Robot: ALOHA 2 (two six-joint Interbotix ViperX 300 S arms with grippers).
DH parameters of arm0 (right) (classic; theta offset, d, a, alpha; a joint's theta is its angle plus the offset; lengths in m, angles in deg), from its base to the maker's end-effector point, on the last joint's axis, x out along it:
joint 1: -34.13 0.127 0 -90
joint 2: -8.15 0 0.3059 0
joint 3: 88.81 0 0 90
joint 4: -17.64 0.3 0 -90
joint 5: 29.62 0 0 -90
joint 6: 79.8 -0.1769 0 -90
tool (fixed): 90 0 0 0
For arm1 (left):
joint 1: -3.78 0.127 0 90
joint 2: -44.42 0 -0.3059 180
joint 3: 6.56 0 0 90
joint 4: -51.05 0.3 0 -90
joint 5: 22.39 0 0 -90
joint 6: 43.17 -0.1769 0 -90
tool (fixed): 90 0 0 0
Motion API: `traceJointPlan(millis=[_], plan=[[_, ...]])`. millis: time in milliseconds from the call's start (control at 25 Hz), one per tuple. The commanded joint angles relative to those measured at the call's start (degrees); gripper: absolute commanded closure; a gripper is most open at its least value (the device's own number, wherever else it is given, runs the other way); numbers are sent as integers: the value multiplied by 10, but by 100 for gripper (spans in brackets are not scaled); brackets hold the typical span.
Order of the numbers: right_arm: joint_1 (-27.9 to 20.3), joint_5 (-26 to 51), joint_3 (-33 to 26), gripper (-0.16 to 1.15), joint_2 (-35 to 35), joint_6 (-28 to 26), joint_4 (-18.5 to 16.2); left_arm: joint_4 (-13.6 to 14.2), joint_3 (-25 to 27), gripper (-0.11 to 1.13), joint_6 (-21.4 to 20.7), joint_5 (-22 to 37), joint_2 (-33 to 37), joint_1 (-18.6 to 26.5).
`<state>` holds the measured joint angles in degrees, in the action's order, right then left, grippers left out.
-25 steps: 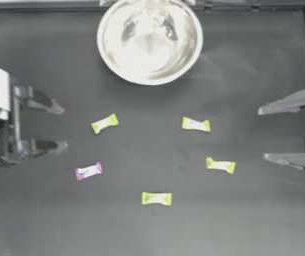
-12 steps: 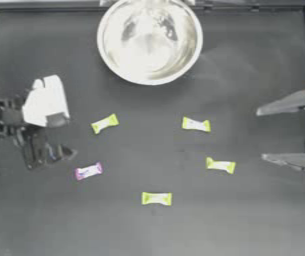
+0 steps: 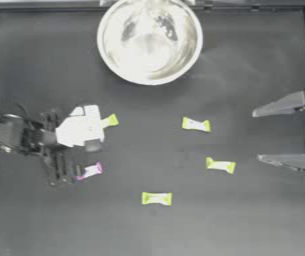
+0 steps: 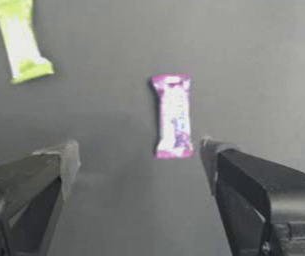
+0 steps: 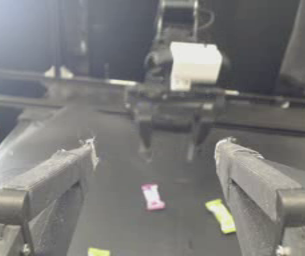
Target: Put candies in bowl
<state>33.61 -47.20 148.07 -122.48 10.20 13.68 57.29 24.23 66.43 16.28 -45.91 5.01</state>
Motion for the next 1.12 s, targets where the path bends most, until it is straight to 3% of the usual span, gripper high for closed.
traceJointPlan(millis=[40,600,880,1120], plan=[[-1,-5,-13,-2,4,-1,3,-1,-25,0,12,-2,-21,-11],[-1,-6,-11,-2,4,-3,3,6,-40,1,54,-32,-105,-46],[-1,-6,-11,-2,4,-3,9,30,-52,1,59,-27,-131,-46],[0,-6,-10,-2,4,-4,9,70,-47,1,98,-17,-134,-46]])
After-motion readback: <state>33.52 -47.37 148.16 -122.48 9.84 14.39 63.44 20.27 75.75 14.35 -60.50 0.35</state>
